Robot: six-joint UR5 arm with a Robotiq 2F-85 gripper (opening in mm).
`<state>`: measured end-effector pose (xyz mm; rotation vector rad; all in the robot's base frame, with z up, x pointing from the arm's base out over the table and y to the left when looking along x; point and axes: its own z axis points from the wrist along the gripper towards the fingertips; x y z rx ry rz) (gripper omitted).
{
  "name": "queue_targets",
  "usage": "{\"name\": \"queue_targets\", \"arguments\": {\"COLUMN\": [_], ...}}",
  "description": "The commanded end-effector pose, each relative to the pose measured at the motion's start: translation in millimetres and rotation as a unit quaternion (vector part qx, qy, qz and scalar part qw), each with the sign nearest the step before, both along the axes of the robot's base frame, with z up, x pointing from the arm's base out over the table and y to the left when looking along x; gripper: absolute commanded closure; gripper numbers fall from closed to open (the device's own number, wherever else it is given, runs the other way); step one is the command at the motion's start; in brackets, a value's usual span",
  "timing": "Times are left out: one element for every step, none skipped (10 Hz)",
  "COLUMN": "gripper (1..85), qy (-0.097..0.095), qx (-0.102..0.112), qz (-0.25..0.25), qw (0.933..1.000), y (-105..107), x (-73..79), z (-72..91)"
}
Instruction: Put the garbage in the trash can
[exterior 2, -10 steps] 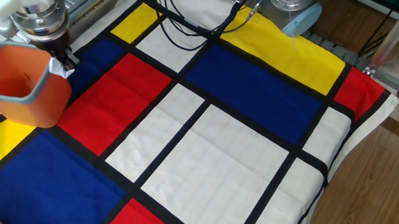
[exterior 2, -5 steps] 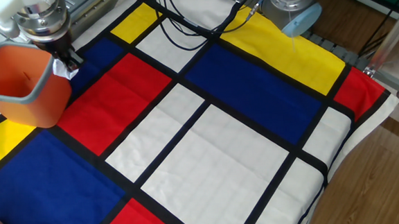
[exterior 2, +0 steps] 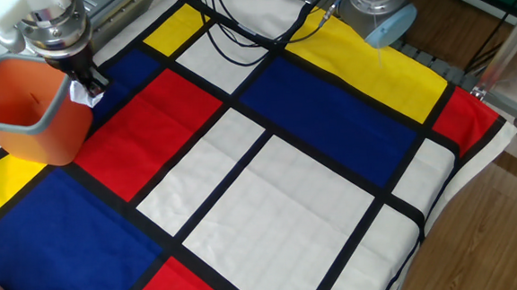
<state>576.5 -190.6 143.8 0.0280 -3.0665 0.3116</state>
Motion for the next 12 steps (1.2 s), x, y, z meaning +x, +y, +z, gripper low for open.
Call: {"name": "queue_targets", "arguments": {"gripper": [84.7, 84.7, 84.7, 84.7, 84.7, 84.7, 84.7, 84.7, 84.7, 84.7, 84.7, 84.7], "qy": [-0.004, -0.008, -0.013, -0.013, -0.019, -0.035, -0.054, -0.07, -0.072, -0.056, -0.045, -0.033], "qx": [0.009, 0.017, 0.025, 0.04, 0.042, 0.047, 0.044, 0.044, 0.042, 0.031, 0.033, 0.035], "qz": [0.004, 0.01, 0.014, 0.011, 0.011, 0.01, 0.013, 0.016, 0.017, 0.015, 0.014, 0.009], "qw": [0.9999, 0.9998, 0.9995, 0.9991, 0.9989, 0.9982, 0.9975, 0.9965, 0.9964, 0.9978, 0.9984, 0.9988], "y": [3.7, 7.2, 11.5, 19.0, 20.6, 23.0, 21.5, 21.5, 20.8, 14.8, 15.9, 18.6], "x": [2.6, 5.4, 8.1, 8.2, 11.0, 18.9, 28.9, 37.7, 38.9, 30.5, 24.5, 16.6], "z": [-1.2, -2.0, -2.8, -3.8, -4.1, -4.3, -3.8, -3.2, -3.0, -2.9, -3.3, 4.5]}}
